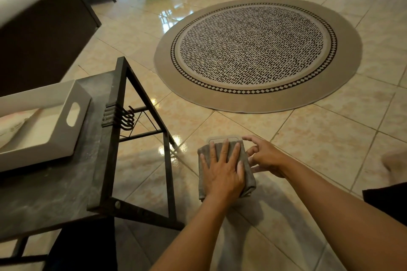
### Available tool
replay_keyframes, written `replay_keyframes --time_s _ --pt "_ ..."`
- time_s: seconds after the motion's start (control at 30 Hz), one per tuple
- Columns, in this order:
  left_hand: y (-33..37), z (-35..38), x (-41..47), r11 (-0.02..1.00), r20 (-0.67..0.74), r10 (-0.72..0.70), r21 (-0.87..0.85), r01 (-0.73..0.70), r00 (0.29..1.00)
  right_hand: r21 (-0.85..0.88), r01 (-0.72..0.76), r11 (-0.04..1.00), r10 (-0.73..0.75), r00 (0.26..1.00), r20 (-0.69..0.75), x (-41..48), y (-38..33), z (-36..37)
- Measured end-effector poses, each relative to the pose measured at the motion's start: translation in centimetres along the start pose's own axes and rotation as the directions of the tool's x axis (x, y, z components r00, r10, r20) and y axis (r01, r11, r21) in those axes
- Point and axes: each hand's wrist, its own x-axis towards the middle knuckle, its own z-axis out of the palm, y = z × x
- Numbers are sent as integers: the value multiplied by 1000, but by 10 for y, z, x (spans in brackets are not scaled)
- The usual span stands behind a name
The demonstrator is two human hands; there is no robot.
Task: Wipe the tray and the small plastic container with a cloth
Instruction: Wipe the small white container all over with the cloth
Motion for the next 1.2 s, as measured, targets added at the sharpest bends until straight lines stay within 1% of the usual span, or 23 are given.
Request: replay_keyframes --time_s 0.13,0.27,0.37,0.47,0.53,0.63,0.7,0.83,0.9,1.03,1.2 --pt "-4 -7 18 1000 10 10 -20 -9 1000 24 0 1000 0 1000 3 -2 2 -1" --pt "-14 -5 7 997 -3 -67 -44 66 998 22 10 1000 -9 1000 -17 -3 3 1" --pt "-4 0 -8 1000 10 -25 -14 25 1000 22 2 1000 -2 1000 -9 -2 4 1" --pt "0 -3 -3 1000 25 12 -12 -11 1000 25 -25 999 24 999 48 -5 4 -2" --pt "-6 -5 -2 1000 21 -11 -20 11 1000 32 -37 999 35 997 68 -9 5 -3" --pt "-15 -5 -17 996 7 -68 -64 68 998 33 -28 999 26 998 55 -10 5 -1" --pt "-10 -2 -31 994 6 -46 -94 47 999 24 -23 999 21 998 52 -8 5 0" --pt "3 2 -30 999 8 30 -25 -30 1000 13 -28 1000 28 998 53 -6 8 -2" --pt "0 -1 -21 999 25 22 -27 -21 999 20 -20 1000 19 999 50 -8 7 -1" --pt "-5 -1 -26 998 14 -33 -46 34 999 29 -6 1000 5 999 35 -10 6 2" --pt "14 0 -25 1000 53 27 7 -27 998 -3 -12 1000 12 999 41 -9 6 0"
